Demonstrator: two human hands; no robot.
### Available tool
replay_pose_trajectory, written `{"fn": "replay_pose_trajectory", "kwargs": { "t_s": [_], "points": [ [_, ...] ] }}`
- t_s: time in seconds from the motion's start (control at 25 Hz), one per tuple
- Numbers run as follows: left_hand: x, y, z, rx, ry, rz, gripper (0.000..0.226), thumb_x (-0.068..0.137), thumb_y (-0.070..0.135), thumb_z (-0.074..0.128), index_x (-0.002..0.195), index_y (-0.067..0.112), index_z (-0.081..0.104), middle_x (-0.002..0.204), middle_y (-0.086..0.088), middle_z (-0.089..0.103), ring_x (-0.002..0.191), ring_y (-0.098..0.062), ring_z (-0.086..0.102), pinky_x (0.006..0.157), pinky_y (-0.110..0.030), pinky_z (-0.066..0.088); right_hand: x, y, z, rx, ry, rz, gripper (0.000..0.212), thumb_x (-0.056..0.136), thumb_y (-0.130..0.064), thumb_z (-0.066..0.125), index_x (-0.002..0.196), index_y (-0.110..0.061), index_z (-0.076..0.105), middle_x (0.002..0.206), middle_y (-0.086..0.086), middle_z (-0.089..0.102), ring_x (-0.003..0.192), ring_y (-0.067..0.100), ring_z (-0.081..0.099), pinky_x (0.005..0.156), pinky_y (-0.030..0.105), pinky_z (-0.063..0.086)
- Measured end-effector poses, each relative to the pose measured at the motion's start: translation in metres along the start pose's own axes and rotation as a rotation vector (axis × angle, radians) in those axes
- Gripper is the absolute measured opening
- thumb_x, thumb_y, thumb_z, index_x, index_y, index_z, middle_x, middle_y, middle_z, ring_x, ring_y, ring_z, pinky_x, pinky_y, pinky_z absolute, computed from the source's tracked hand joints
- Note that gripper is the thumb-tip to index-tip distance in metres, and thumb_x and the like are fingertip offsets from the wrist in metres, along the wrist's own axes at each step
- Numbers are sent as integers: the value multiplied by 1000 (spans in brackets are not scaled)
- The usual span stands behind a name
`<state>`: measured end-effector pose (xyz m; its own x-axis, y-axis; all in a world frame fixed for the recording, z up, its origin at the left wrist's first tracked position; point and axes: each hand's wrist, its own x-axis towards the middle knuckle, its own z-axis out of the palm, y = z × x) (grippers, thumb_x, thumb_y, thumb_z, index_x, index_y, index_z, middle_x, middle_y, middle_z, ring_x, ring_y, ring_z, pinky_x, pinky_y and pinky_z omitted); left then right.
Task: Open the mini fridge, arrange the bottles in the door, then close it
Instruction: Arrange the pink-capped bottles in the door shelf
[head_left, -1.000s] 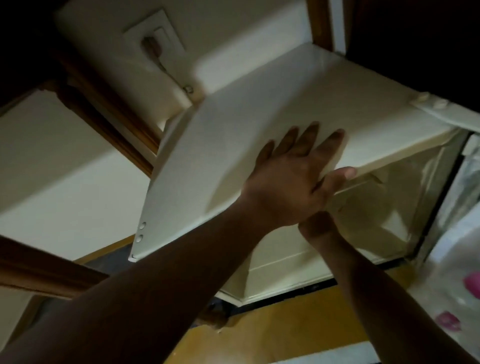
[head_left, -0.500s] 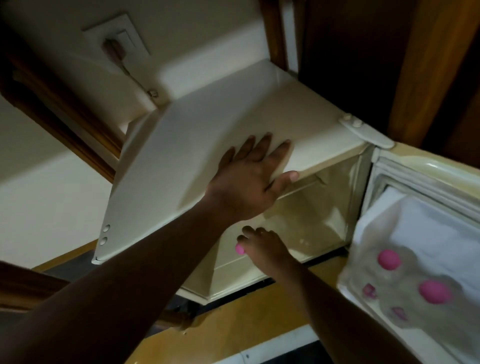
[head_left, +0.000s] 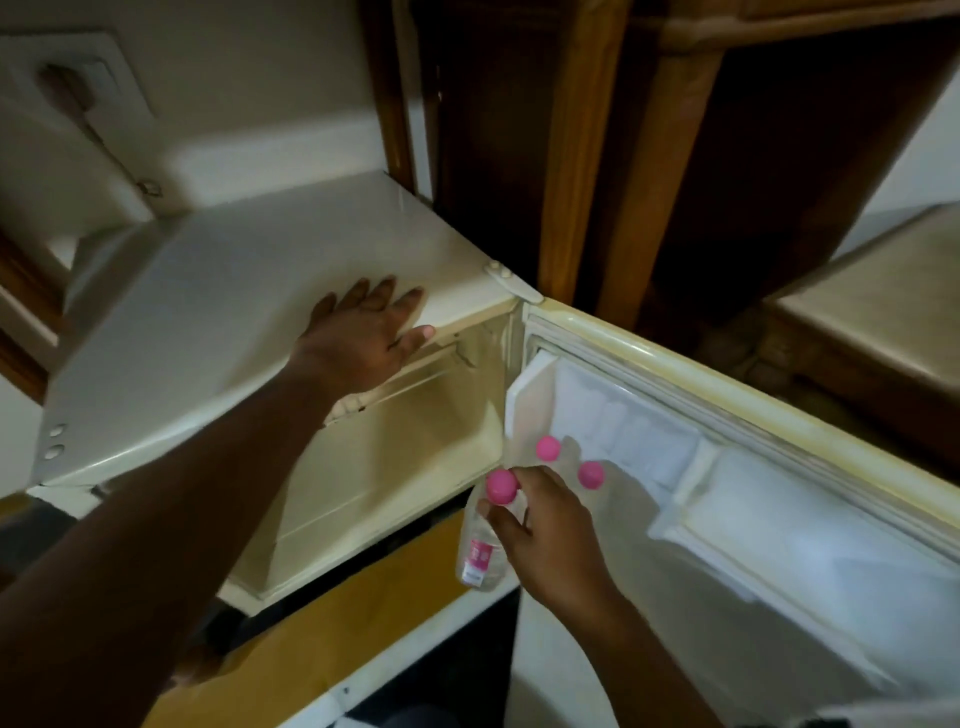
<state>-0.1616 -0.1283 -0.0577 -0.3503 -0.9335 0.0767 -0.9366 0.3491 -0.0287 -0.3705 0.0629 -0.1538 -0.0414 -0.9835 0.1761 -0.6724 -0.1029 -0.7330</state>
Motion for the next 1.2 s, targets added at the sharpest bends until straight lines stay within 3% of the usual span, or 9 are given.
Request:
{"fn": "replay_pose_trajectory", "kwargs": {
  "t_s": [0.24, 0.44, 0.56, 0.68, 0.8, 0.88, 1.08, 1.2],
  "points": [
    [-1, 2, -3, -15, 17, 30, 79, 85, 76, 5, 155, 40, 11, 167, 0, 10, 152, -24, 7, 118, -53, 8, -37, -16, -66, -318, 168, 99, 28, 89, -34, 64, 110, -17, 59, 108, -2, 61, 94, 14, 63, 78, 21, 49],
    [-4, 3, -5, -23, 16, 36, 77, 87, 74, 7, 156, 38, 10, 167, -1, 9, 152, -25, 5, 119, -53, 7, -38, -22, -67, -585, 99, 257, 32, 96, -36, 53, 119, -14, 53, 120, 4, 57, 97, 16, 64, 80, 23, 54],
    [-3, 2, -4, -18, 18, 32, 77, 87, 74, 7, 156, 38, 10, 167, -2, 10, 152, -25, 5, 119, -54, 8, -33, -16, -55, -473, 88, 325, 14, 97, -16, 45, 109, -10, 47, 114, 10, 50, 84, 20, 47, 69, 29, 41],
    [-2, 2, -3, -22, 29, 40, 77, 87, 74, 6, 155, 38, 10, 167, -3, 11, 152, -26, 5, 119, -54, 7, -30, 0, -40, -433, 88, 410, 11, 96, -10, 42, 106, -8, 46, 112, 11, 48, 82, 18, 35, 69, 29, 34],
    [-2, 1, -3, -19, 29, 35, 76, 88, 73, 7, 155, 38, 9, 167, -3, 10, 152, -26, 5, 119, -54, 7, -29, 17, -31, -510, 45, 475, 17, 94, -13, 50, 112, -10, 50, 120, 13, 51, 86, 22, 51, 73, 29, 46],
    [-2, 1, -3, -14, 28, 30, 75, 89, 72, 9, 156, 38, 10, 167, -3, 10, 152, -26, 4, 119, -54, 8, -28, 26, -27, -631, -22, 491, 31, 93, -16, 58, 122, -9, 48, 129, 13, 50, 102, 21, 62, 86, 27, 52],
    [-3, 3, -6, -15, 23, 29, 73, 91, 70, 12, 156, 37, 10, 167, -3, 10, 153, -26, 4, 119, -54, 7, -20, 30, -29, -665, -44, 381, 38, 93, -18, 61, 126, -14, 44, 129, 8, 52, 113, 17, 58, 95, 24, 47],
    [-5, 4, -6, -12, 28, 34, 72, 92, 70, 12, 156, 37, 11, 167, -4, 11, 152, -26, 5, 119, -54, 8, -19, 16, -56, -420, 43, 272, 32, 91, -13, 65, 122, -14, 56, 119, 8, 63, 109, 22, 62, 93, 32, 53]
  ]
}}
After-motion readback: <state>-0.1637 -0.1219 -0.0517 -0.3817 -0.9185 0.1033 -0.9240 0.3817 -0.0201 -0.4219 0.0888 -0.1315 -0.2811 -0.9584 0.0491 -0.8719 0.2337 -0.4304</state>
